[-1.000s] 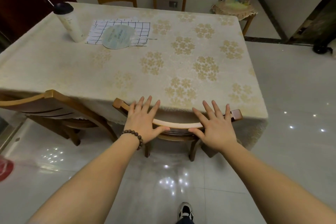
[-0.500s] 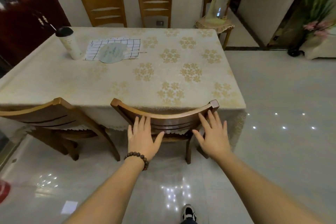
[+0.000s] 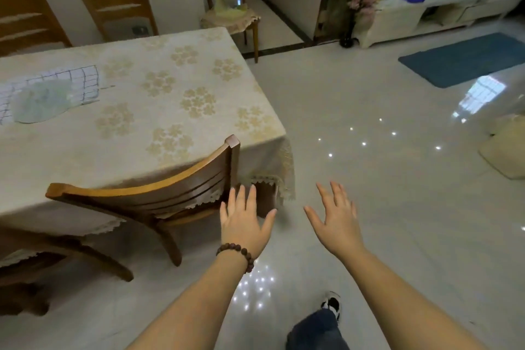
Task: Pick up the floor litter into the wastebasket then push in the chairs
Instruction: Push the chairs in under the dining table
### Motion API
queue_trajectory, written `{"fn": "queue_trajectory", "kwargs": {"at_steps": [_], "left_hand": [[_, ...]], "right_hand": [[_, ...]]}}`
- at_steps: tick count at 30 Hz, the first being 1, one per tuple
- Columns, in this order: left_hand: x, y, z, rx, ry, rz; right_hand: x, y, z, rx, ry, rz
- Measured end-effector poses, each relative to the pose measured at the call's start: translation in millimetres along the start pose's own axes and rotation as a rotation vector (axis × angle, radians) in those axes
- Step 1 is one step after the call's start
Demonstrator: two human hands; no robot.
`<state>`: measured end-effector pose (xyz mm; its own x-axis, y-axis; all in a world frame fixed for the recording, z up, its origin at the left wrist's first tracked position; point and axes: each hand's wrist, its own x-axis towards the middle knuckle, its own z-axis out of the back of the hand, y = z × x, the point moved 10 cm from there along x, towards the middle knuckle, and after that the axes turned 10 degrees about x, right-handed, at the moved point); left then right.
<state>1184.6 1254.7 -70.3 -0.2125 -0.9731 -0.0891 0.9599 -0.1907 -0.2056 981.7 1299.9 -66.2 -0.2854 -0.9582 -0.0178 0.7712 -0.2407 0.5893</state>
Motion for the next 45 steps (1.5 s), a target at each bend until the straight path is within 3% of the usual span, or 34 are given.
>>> {"fn": "queue_trajectory", "kwargs": {"at_steps": [6,12,19,32,39,45], "left_hand": [[71.1,-96.2,-11.6,0.049,-0.023,-0.087],[164.4,-199.5,-24.8,0.08,-0.017,-0.062],[249.7,-260.6,-21.7,0.103,-0.015,-0.001],[458.6,-263.6,-28.0,0.091,-0.012,0.143],[625.6,-215.1,0.4,0.066,-0.024,0.286],[742.6,-186.9,40.4,0.034,-0.075,0.362]], "right_hand": [[59.5,-71.8,47.1,0.024,-0.065,-0.045],[152.1,-153.4,105.0,0.016,-0.072,-0.044],[249.2,-210.2,154.0,0.018,-0.057,-0.043],[489.1,-186.3,119.6,-0.021,0.061,0.135],[681.9,-130.8,94.0,-0.064,0.157,0.211],[813.0,-77.7,88.8,-0.046,0.141,0.301]]}}
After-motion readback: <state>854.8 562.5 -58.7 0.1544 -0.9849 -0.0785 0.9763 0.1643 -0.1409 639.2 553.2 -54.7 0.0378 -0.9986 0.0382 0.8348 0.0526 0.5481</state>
